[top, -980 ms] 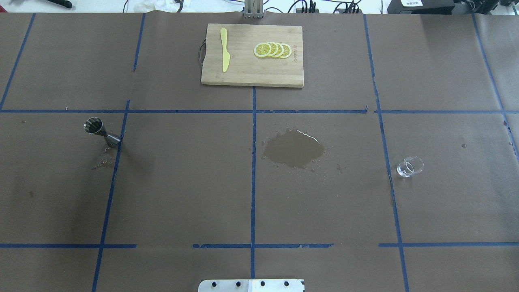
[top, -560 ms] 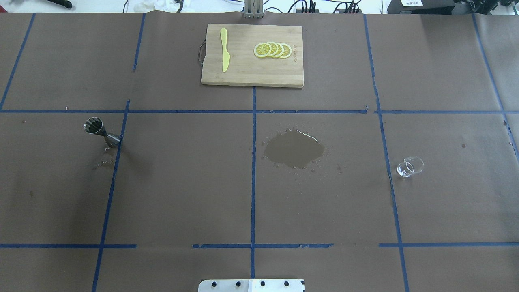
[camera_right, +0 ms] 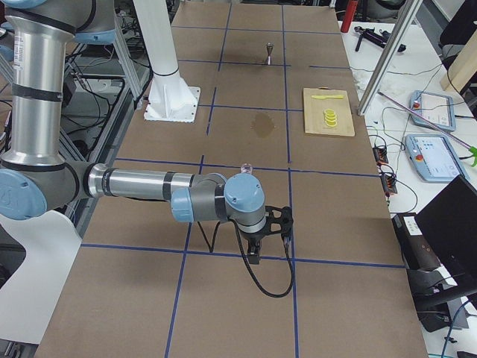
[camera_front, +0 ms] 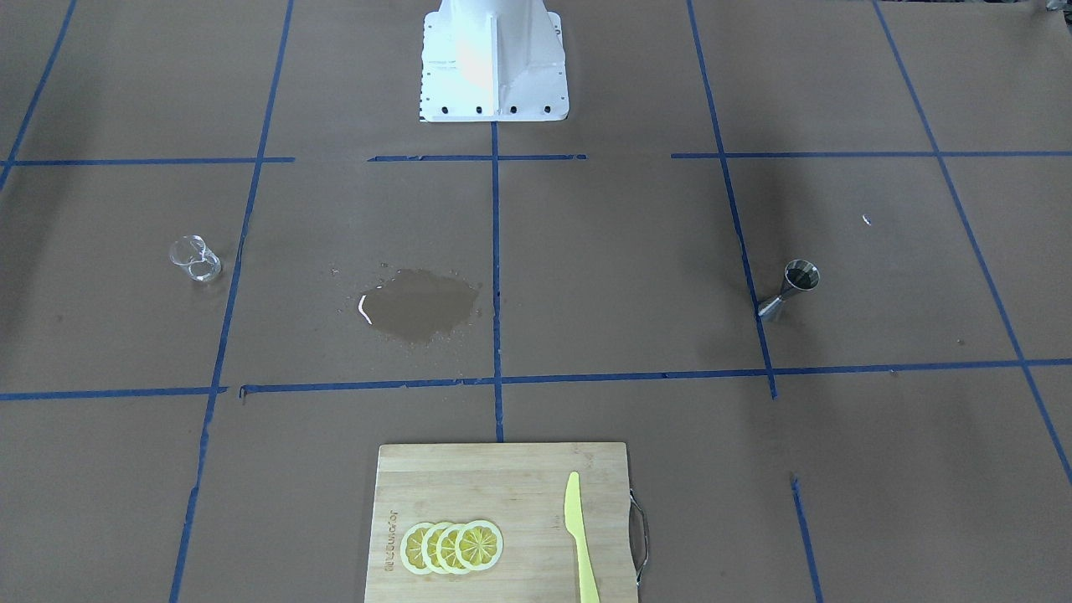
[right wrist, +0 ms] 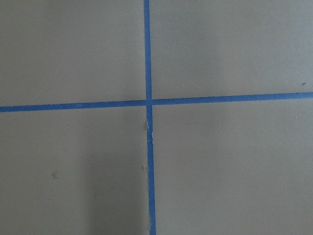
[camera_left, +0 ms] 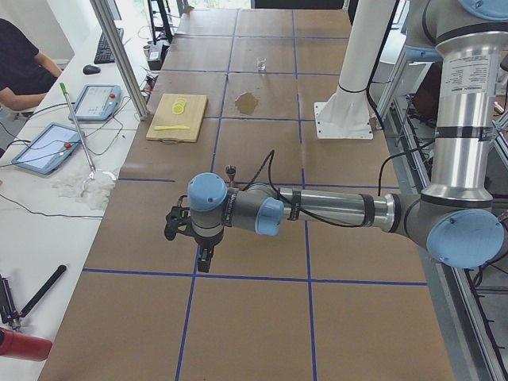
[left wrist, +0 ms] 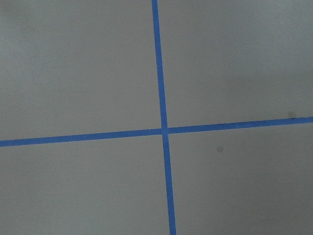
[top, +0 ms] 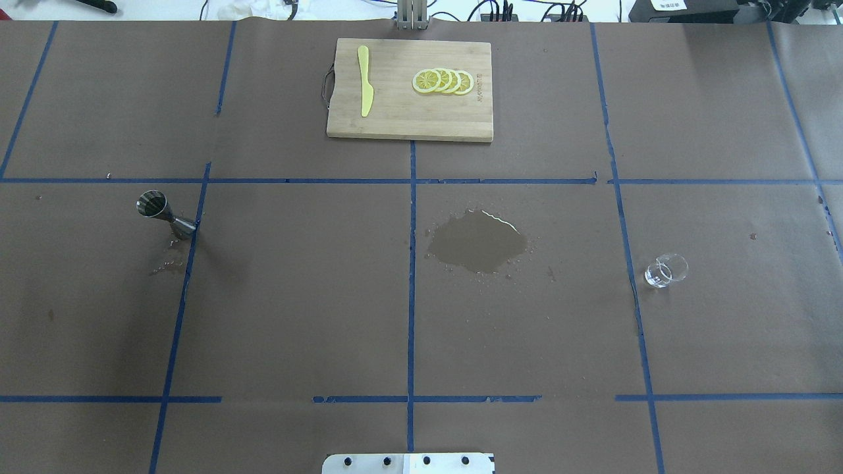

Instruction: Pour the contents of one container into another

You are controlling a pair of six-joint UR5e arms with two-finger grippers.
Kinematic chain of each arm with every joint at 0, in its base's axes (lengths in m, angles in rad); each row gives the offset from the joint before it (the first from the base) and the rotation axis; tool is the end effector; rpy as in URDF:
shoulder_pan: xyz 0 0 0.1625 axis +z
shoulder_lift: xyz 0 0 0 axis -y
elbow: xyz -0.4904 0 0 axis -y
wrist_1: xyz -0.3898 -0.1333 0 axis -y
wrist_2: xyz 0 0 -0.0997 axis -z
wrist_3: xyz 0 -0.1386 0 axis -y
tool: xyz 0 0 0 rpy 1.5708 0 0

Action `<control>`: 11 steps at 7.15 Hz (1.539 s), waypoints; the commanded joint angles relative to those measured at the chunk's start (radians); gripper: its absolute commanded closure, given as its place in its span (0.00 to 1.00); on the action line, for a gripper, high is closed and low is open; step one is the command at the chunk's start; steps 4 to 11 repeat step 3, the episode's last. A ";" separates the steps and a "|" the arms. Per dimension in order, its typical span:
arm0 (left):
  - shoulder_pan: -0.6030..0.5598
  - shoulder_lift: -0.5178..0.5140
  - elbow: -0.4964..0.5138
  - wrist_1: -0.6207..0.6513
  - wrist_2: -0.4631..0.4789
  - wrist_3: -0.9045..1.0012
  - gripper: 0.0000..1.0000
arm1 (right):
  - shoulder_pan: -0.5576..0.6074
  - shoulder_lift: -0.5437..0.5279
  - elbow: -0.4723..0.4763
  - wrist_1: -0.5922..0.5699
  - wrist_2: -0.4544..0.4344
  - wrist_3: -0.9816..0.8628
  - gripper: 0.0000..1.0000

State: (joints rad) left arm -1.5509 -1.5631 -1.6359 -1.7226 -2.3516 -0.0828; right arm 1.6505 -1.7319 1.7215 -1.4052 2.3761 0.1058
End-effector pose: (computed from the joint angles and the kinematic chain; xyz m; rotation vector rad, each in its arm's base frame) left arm -0.0257 -0.5040 0.7061 0.1582 0.7868 0.0222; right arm 0.0671 -0.4205 0.7301 0.1363 -0.8058 0.1126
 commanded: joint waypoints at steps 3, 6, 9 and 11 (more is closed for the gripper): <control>0.000 0.000 -0.001 0.000 0.000 0.000 0.00 | 0.000 0.000 0.004 0.002 0.000 -0.001 0.00; 0.000 0.000 -0.001 0.000 0.000 0.000 0.00 | 0.000 0.000 0.004 0.002 0.000 -0.001 0.00; 0.000 0.000 -0.001 0.000 0.000 0.000 0.00 | 0.000 0.000 0.004 0.002 0.000 -0.001 0.00; 0.000 0.000 -0.001 0.000 0.000 0.000 0.00 | 0.000 0.000 0.004 0.002 0.000 -0.001 0.00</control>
